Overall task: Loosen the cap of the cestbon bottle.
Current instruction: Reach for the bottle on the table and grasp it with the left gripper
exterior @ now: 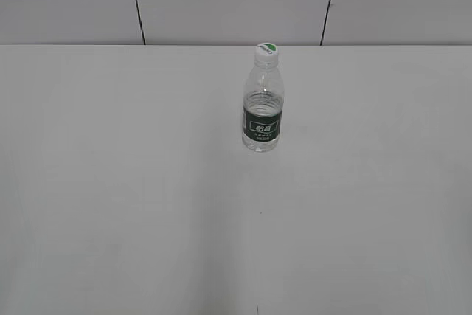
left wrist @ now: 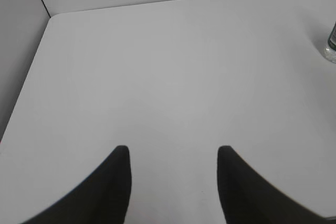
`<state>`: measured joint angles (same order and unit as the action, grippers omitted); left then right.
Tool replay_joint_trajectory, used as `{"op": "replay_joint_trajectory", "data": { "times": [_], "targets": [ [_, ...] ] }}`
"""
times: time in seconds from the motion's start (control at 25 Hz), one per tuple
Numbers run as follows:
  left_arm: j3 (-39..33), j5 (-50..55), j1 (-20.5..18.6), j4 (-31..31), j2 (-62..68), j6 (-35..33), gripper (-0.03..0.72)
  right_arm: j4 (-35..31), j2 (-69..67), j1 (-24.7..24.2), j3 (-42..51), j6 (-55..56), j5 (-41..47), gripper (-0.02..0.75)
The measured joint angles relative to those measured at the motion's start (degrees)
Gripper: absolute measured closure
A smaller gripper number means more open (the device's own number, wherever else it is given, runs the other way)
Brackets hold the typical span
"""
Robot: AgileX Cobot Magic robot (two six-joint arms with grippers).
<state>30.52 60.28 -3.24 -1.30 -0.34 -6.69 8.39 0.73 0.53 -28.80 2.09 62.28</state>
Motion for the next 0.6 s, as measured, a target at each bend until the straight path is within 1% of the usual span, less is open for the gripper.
{"op": "replay_joint_trajectory", "data": {
  "times": [0.4,0.48,0.6],
  "targets": [
    [0.00,0.00,0.00,0.00,0.00,0.00,0.344,0.00,0.00,0.00,0.00,0.00,0.00,0.220],
    [0.00,0.00,0.00,0.00,0.00,0.00,0.309,0.00,0.00,0.00,0.00,0.00,0.00,0.220],
    [0.00,0.00,0.00,-0.02,0.00,0.00,0.225,0.00,0.00,0.00,0.00,0.00,0.00,0.220]
  ]
}}
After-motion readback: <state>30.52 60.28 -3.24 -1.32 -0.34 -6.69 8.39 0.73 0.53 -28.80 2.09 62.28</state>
